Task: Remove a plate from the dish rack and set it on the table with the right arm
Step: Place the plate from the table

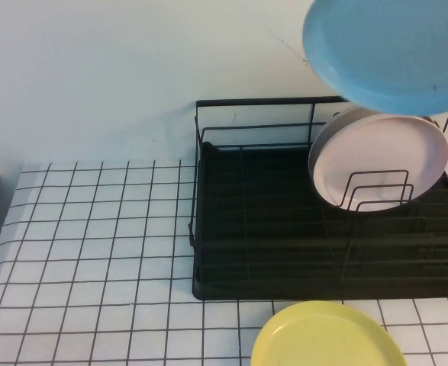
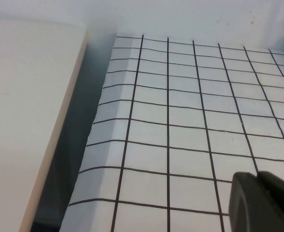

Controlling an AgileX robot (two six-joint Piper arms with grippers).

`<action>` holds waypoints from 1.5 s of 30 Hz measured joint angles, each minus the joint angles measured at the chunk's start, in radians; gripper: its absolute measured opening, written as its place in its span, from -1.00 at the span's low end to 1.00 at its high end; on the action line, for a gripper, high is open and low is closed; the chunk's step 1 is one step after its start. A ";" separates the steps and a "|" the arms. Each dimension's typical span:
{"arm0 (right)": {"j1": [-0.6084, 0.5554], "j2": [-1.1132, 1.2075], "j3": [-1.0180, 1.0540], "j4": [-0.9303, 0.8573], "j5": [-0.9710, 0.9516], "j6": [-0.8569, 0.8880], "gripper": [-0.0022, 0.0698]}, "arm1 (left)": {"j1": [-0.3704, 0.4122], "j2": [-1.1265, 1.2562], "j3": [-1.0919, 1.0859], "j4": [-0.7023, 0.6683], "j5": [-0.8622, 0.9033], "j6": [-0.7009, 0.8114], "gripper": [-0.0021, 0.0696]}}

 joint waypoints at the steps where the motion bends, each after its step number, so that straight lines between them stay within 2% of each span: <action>1: 0.000 -0.026 0.000 -0.027 0.053 0.112 -0.62 | 0.000 0.000 0.000 0.000 0.000 0.000 -0.95; 6: 0.000 -0.099 0.024 -0.120 0.366 0.597 -0.62 | 0.000 0.000 0.000 0.000 0.000 0.000 -0.95; 10: 0.000 -0.139 0.163 -0.059 0.559 0.730 -0.62 | 0.000 0.000 0.000 0.000 0.000 0.000 -0.95; 14: 0.000 -0.156 0.378 -0.009 0.619 0.712 -0.62 | 0.000 0.000 0.000 0.000 0.000 0.000 -0.95; 20: 0.000 -0.127 0.616 -0.009 0.422 0.620 -0.62 | 0.000 0.000 0.000 0.000 0.000 0.000 -0.95; 29: 0.000 0.065 0.645 0.009 0.263 0.477 -0.62 | 0.000 0.000 0.000 0.000 0.000 0.000 -0.95; 30: 0.000 0.095 0.645 0.013 0.255 0.466 -0.62 | 0.000 0.000 0.000 0.000 0.000 0.000 -0.95; 31: 0.000 0.232 0.645 0.044 0.248 0.428 -0.62 | 0.000 0.000 0.000 0.000 0.000 0.000 -0.95; 36: 0.000 0.272 0.645 0.078 0.263 0.367 -0.61 | 0.000 0.000 0.000 0.000 0.000 0.000 -0.95; 38: 0.000 0.277 0.645 0.094 0.274 0.324 -0.51 | 0.000 0.000 0.000 0.000 0.000 0.000 -0.95; 43: 0.000 0.278 0.621 0.110 0.320 0.270 0.08 | 0.000 0.000 0.000 0.000 0.000 0.000 -0.95; 45: 0.000 0.278 0.595 0.089 0.348 0.279 0.19 | 0.000 0.000 0.000 0.000 0.000 0.000 -0.95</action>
